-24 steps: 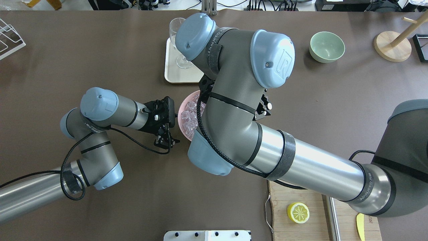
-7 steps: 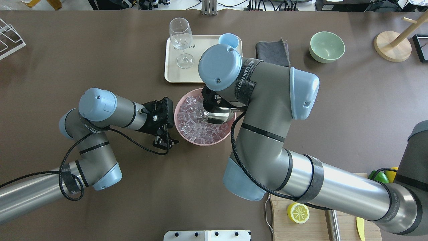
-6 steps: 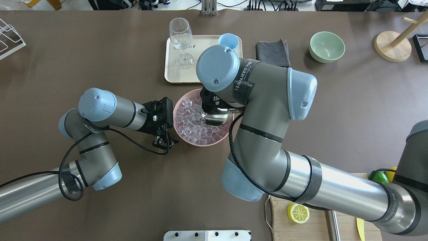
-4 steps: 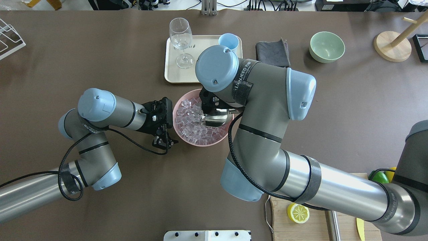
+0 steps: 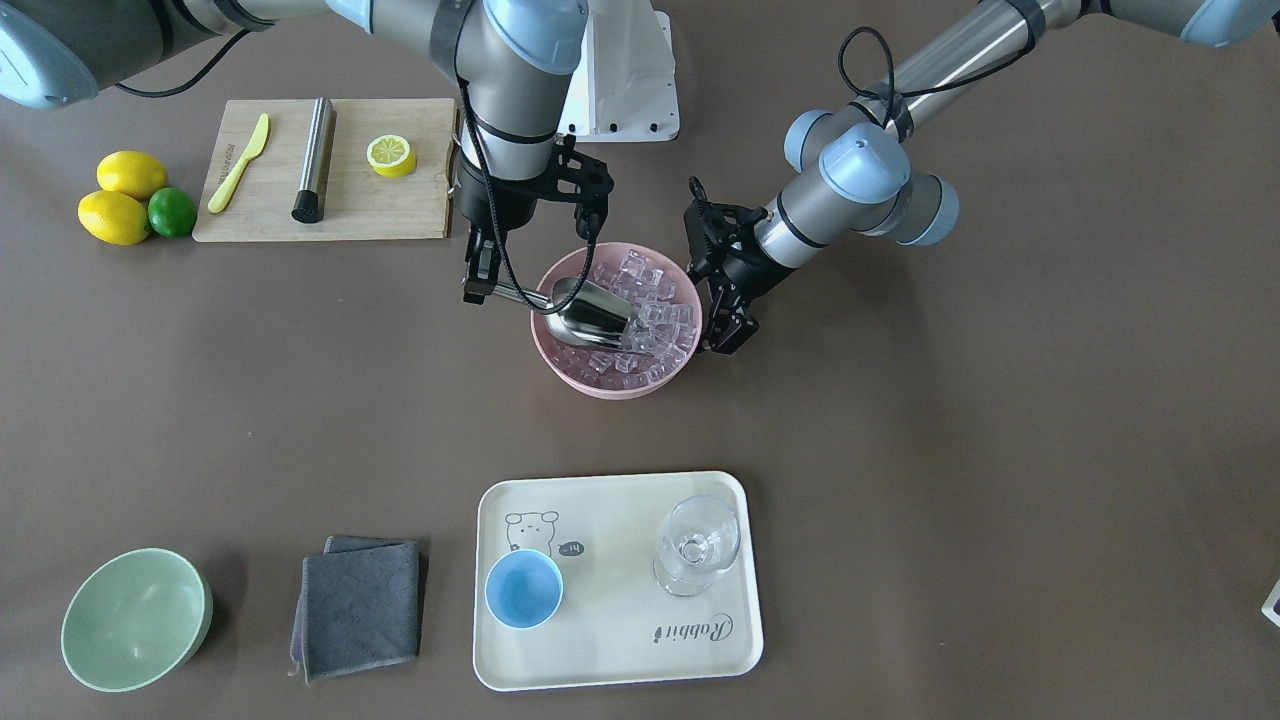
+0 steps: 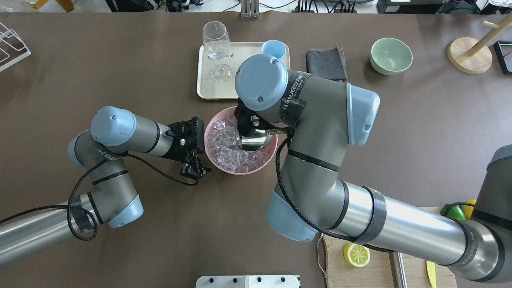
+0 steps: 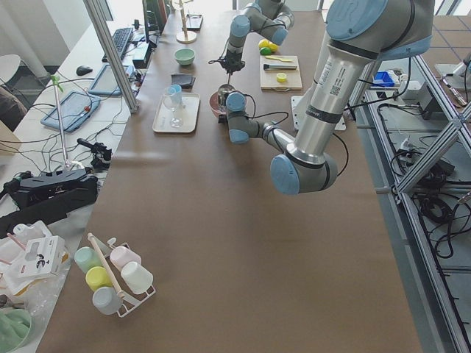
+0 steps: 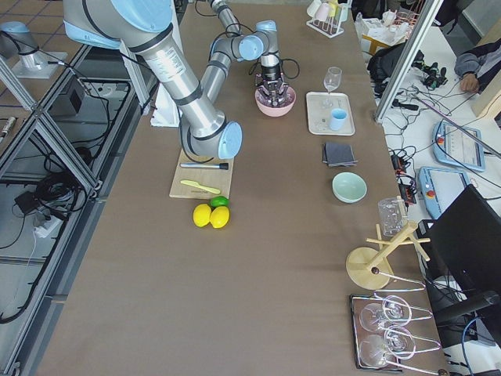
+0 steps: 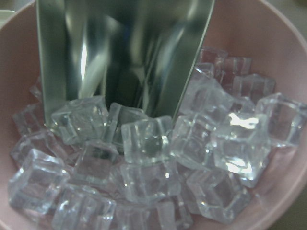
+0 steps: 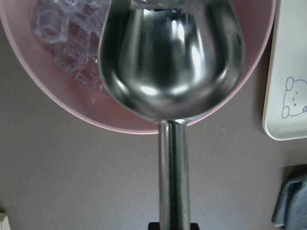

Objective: Put ice in cup with scoop
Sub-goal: 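Dip the scoop into the ice and scoop cubes with the right gripper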

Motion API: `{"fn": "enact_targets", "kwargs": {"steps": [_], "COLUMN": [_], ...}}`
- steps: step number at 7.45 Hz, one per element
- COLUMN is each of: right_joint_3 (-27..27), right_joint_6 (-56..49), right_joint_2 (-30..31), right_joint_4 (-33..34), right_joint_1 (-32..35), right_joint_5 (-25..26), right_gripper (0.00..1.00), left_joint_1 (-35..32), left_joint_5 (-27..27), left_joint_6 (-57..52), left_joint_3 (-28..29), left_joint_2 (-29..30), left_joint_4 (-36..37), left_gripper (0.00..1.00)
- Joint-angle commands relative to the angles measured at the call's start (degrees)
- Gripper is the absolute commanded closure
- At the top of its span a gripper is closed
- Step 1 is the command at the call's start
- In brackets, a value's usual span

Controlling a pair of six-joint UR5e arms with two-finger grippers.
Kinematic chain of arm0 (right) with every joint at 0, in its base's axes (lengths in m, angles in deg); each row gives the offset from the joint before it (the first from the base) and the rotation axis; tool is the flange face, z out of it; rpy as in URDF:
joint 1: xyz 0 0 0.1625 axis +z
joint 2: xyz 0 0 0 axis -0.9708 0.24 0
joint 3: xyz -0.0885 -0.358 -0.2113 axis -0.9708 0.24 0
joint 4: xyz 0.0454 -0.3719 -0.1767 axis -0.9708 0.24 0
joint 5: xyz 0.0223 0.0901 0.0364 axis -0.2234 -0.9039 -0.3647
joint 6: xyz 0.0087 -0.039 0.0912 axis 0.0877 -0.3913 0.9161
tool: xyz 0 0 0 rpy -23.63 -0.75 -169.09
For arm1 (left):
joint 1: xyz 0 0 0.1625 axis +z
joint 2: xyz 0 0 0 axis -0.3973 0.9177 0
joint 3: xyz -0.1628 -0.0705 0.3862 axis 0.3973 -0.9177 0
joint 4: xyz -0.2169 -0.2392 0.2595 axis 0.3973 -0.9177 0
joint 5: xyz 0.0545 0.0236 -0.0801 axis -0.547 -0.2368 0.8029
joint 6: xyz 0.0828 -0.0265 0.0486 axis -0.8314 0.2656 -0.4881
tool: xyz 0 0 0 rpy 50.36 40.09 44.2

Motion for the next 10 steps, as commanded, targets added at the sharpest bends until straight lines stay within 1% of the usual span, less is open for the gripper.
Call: {"fn": "enact_targets", "kwargs": {"steps": [1,2,3,5,6,7,9,10], "right_joint_3": [-0.3,-0.3,-0.3,-0.4,-0.7,-0.7,-0.6,-0.2], "right_joint_6": [0.9,1.6,2.0,2.7,3.5,3.9,5.4,6.5], "right_joint_2": [2.7,4.0,5.9,7.2,9.1,11.4,12.9,13.2], "right_joint_4": [-5.7,-8.7,-12.5,-15.7,-18.6,-22.8,-25.2,-27.3], "right_joint_1": [0.0,0.0,0.0,0.2,0.8,1.9,3.4,3.5], "right_joint_5": [-0.6,-1.0,-2.8,-4.9,-5.7,-7.9,-10.6,-11.1], "right_gripper": [1.0,1.0,1.0,1.0,1.0,1.0,1.0,1.0], "left_joint_1": [0.1,0.1,0.1,0.0,0.0,0.0,-0.1,-0.1], "left_joint_5": [0.0,0.0,0.0,0.0,0.0,0.0,0.0,0.0], "left_joint_6": [0.0,0.0,0.0,0.0,0.0,0.0,-0.1,-0.1], "left_joint_3": [0.1,0.1,0.1,0.1,0.1,0.1,0.0,0.0], "left_joint_2": [0.0,0.0,0.0,0.0,0.0,0.0,0.0,-0.1], "left_joint_4": [0.0,0.0,0.0,0.0,0.0,0.0,0.0,0.0], "left_gripper": [0.01,0.01,0.01,0.01,0.01,0.01,0.01,0.01]}}
